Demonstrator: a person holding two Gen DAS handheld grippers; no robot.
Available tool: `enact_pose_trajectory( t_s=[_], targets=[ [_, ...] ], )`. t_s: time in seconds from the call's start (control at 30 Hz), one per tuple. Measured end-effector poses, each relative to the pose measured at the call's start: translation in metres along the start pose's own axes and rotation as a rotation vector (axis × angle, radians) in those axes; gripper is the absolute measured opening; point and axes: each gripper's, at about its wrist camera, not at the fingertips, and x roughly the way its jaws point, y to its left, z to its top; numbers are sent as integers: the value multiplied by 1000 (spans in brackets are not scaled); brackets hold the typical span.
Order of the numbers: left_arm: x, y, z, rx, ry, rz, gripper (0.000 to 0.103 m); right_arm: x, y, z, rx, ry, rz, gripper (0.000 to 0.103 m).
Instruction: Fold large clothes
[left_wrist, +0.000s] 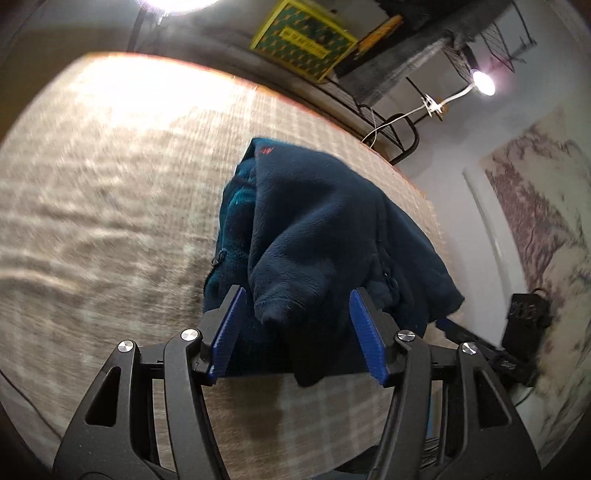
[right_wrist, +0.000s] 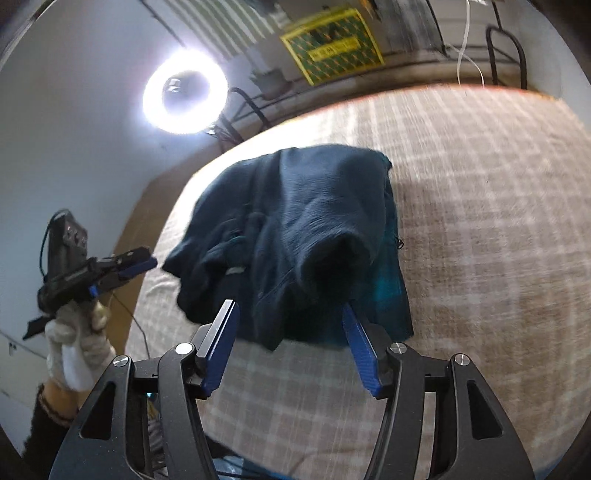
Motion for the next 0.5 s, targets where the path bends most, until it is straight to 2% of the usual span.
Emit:
enact_pose_trajectory(
  t_s=[0.1, 0.13, 0.17, 0.2, 0.23, 0.27, 0.3, 0.37, 0.5],
  targets=[
    [18, 3, 1, 8, 35, 8, 60, 24, -10, 11, 49, 12, 5, 57],
    [23, 3, 2, 13, 38, 6, 56, 28, -10, 13, 57, 17, 12, 57],
    [26, 3, 3, 16, 40, 4, 38, 32, -10, 14, 60, 19, 18, 57],
    [31, 5, 4, 10, 43, 11, 23, 36, -9, 15, 55, 18, 29, 53],
    [33, 6, 6, 0, 47, -1, 9, 39, -7, 17, 45, 19, 41, 29],
    [34, 6, 6, -9, 44, -9, 8, 42, -5, 17, 39, 33, 66, 15],
    [30, 4, 4, -7, 32, -6, 7, 40, -4, 17, 43, 24, 67, 11],
    [17, -4, -1, 18, 12, -14, 6, 28, 3, 15, 32, 5, 72, 9],
    [-16, -14, -28, 73, -12, -15, 6, -10, 5, -5, 52, -1, 192, 7]
  ],
)
